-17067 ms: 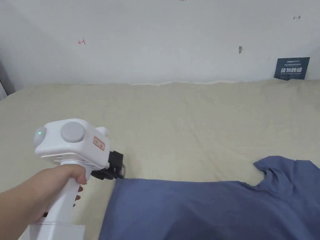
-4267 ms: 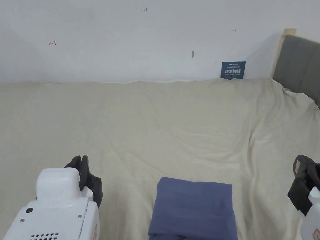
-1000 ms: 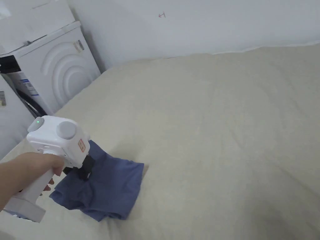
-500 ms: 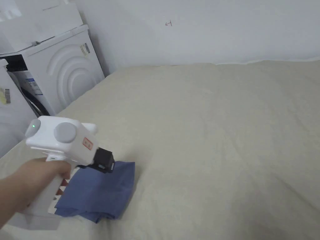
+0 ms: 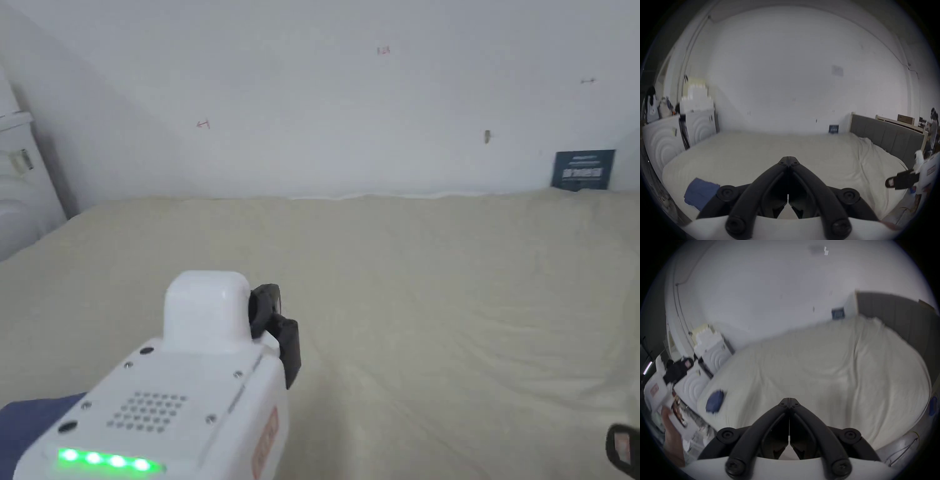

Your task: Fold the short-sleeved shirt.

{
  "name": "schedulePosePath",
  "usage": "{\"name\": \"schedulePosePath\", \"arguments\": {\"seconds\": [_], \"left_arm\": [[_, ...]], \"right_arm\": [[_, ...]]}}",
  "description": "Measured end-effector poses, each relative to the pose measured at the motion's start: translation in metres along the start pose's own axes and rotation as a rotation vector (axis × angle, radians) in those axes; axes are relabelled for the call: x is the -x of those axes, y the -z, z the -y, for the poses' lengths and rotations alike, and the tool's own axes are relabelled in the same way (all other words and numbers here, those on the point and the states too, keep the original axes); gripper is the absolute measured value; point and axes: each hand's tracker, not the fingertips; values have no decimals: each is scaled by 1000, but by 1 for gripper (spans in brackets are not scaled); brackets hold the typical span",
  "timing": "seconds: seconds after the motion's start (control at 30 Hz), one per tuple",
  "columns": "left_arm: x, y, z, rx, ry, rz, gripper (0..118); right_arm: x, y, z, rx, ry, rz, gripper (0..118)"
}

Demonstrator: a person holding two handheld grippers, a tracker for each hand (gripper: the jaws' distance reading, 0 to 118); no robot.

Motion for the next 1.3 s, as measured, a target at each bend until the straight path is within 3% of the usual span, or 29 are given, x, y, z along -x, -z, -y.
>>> {"name": "schedulePosePath", "arguments": {"seconds": [0.07, 0.17, 0.27, 0.43, 0.53, 0.83, 0.87, 0.9, 0.97, 1.0, 1.03, 1.07, 1.3], "left_arm": [[-24, -26, -3, -104, 29, -7, 0], [-47, -59, 0, -272, 81, -85, 0], [-59, -71, 3, -306, 82, -86, 0], [-71, -76, 11, -279, 111, -123, 0], [-71, -74, 17, -232, 94, -123, 0], [-63, -80, 20, -172, 71, -134, 0], [-62, -81, 19, -171, 71, -132, 0], [-61, -82, 18, -172, 70, -128, 0], [-58, -85, 16, -174, 64, -119, 22], [-56, -86, 16, -176, 58, -113, 50], [-56, -86, 15, -177, 55, -121, 95], [-55, -86, 14, -171, 50, -136, 118], [-56, -100, 11, -196, 57, -134, 118]], "right_arm": [[6, -26, -5, -155, -27, 22, 1], [16, -55, 0, -402, -148, 49, 1], [28, -68, 7, -499, -271, 138, 1], [35, -76, 26, -581, -259, 192, 1], [39, -77, 39, -616, -309, 302, 1], [45, -86, 45, -617, -358, 289, 1], [45, -86, 45, -617, -363, 287, 2], [44, -87, 46, -621, -364, 279, 12], [45, -88, 46, -627, -364, 276, 63], [45, -89, 45, -623, -360, 267, 87], [45, -89, 44, -613, -350, 241, 109], [44, -90, 45, -621, -340, 238, 118], [46, -83, 52, -618, -385, 330, 118]]}}
